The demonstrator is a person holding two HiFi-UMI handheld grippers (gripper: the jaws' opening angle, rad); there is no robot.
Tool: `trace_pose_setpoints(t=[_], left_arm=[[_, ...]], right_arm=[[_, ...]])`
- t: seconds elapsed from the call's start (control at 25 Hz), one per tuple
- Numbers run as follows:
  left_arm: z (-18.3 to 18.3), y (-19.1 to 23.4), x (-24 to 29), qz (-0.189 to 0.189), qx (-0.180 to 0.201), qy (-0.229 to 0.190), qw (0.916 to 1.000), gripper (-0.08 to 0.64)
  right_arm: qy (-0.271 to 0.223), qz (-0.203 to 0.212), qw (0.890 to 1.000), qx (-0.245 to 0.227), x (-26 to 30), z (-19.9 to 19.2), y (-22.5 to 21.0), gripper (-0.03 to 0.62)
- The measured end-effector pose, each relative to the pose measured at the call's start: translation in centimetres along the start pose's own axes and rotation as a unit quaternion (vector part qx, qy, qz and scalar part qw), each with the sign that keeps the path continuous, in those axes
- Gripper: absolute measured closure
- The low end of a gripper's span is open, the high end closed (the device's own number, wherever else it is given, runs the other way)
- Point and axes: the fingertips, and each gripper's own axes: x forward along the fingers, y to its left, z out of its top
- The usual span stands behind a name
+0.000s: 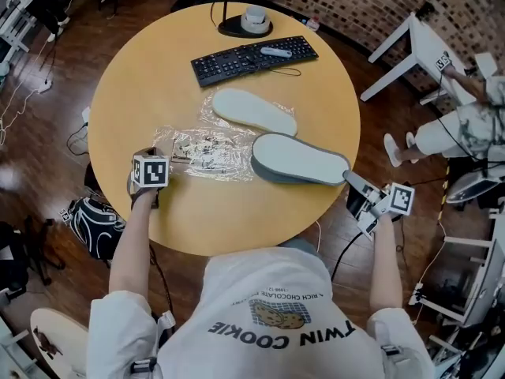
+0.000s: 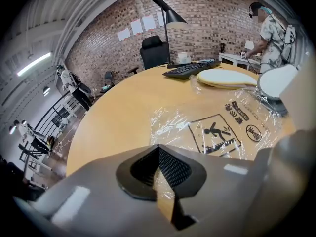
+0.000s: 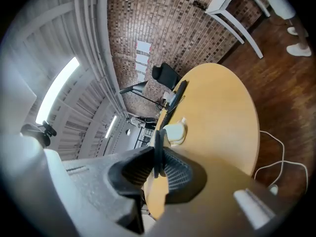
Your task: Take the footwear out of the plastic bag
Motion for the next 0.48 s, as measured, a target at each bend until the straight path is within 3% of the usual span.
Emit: trace_pose_setpoints(t=[0.28,0.48], left_arm=[[0.0,-0.1,-0.2,-0.003,-0.003,0.000,1.0000,0.558],[-0.1,0.1,0.0,0.001,-0.005,-0.002,1.0000,0.558]], right_arm=[[-0.038,0.062,0.997,0.002,-2.0,1.7,3.5,0.532],[-0.029,0.103,0.994,-0.012,0.6,2.1,6.3,0.532]])
